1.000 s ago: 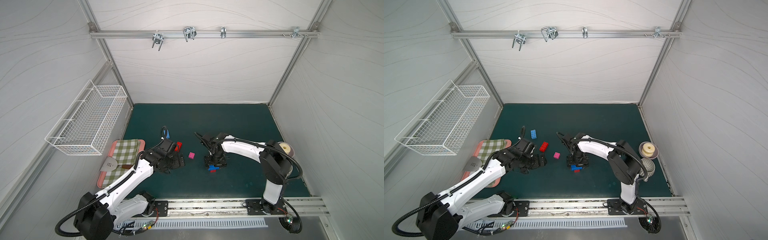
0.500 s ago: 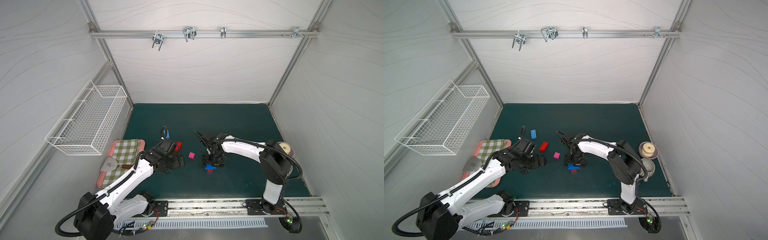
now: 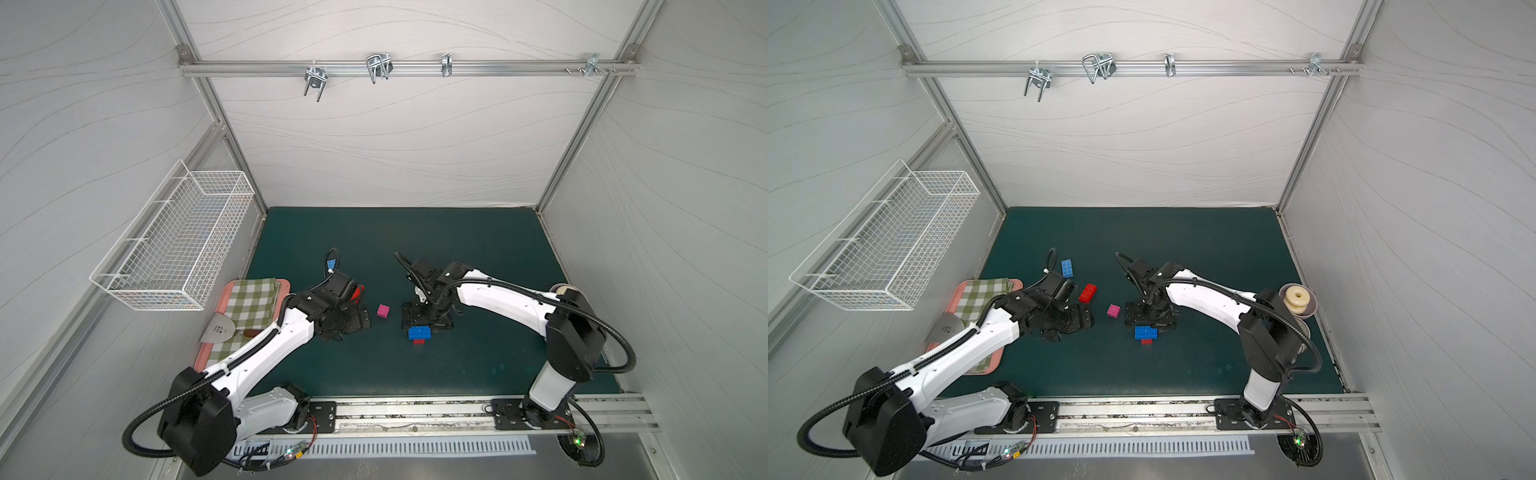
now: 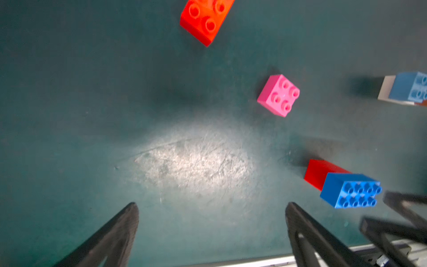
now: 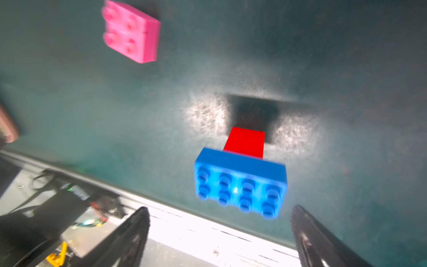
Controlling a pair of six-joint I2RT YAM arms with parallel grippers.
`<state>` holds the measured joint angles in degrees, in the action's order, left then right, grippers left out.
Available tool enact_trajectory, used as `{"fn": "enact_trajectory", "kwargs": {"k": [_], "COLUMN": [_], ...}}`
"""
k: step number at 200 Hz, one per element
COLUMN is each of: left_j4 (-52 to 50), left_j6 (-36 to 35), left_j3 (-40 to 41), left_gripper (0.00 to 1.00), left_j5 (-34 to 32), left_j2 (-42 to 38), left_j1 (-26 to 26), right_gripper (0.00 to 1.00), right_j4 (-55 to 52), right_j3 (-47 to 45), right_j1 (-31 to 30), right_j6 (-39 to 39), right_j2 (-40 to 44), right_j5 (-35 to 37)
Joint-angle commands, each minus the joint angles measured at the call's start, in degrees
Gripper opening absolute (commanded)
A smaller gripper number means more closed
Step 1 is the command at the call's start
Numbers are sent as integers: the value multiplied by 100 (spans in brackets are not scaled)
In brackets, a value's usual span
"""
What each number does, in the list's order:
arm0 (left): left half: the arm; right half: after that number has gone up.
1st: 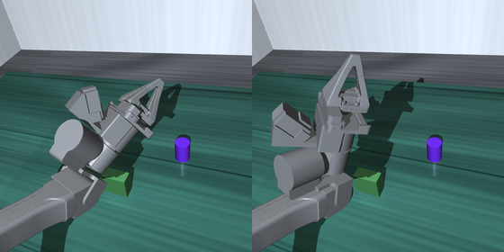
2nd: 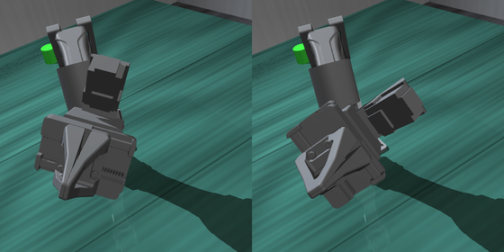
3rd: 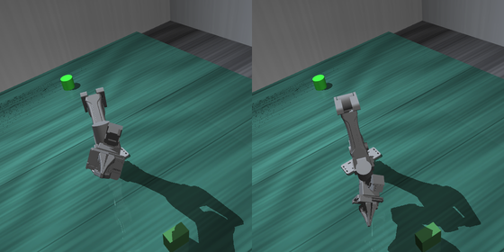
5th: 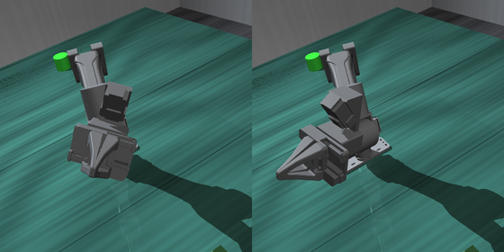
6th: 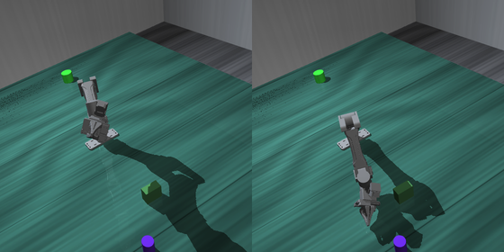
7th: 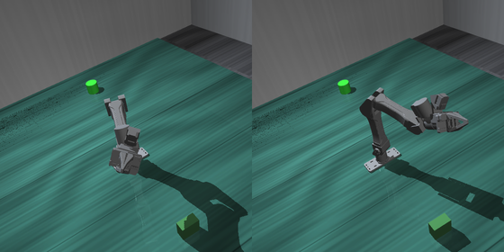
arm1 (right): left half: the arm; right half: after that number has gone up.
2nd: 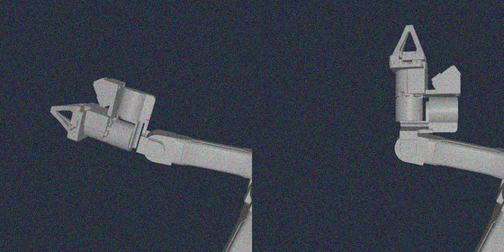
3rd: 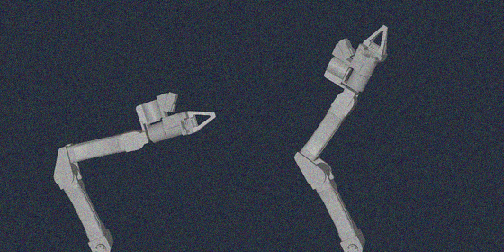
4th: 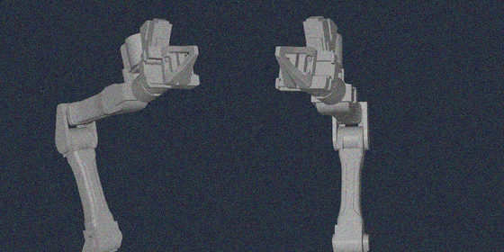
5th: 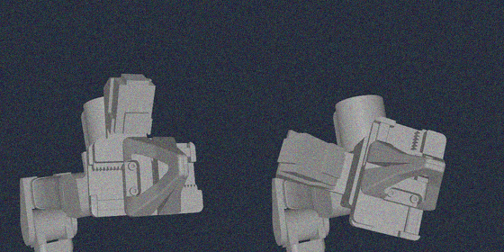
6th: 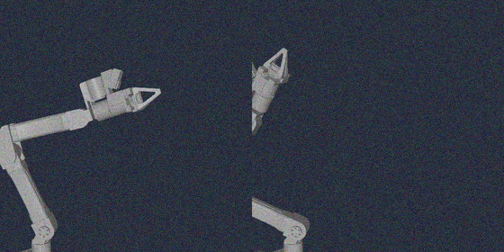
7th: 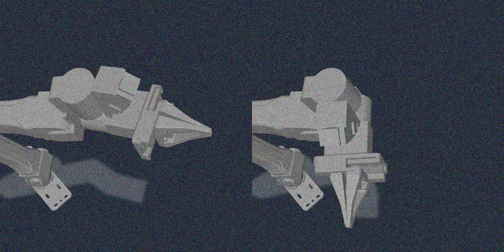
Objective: Assemble a carrot with lego
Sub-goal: Assemble the lego brick with the lego brick, then pick up the lego brick from the center of the board.
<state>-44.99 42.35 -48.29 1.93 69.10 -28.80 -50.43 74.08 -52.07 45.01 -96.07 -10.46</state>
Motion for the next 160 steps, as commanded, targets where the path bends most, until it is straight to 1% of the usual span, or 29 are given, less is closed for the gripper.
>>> {"fn": "enact_trajectory", "kwargs": {"k": [1, 24, 45, 72, 95, 119, 160], "left_j4": [-1, 85, 131, 114, 43, 36, 207], "left_j6": [171, 399, 658, 1014, 1417, 1791, 2223], "left_j3": [-536, -893, -1282, -1829, -2147, -2288, -2364], "left_gripper": [99, 99, 99, 99, 98, 98, 98], "left_j5": [-204, -257, -180, -248, -345, -532, -586], "left_j2": [429, 913, 1494, 2292, 2813, 3103, 3390], "left_j1": [210, 461, 691, 761, 810, 815, 822], "right_gripper": [99, 99, 99, 99, 99, 99, 99], "right_j4": [-341, -426, -508, -606, -668, -687, -679], "right_j3": [-30, -43, -37, -35, -67, -146, -289], "right_j1": [40, 85, 183, 356, 494, 639, 810], "right_j6": [8, 14, 20, 2, -45, -106, -151], "right_j2": [319, 551, 748, 933, 1031, 1121, 1247], "right_j5": [75, 105, 105, 123, 131, 114, 79]}}
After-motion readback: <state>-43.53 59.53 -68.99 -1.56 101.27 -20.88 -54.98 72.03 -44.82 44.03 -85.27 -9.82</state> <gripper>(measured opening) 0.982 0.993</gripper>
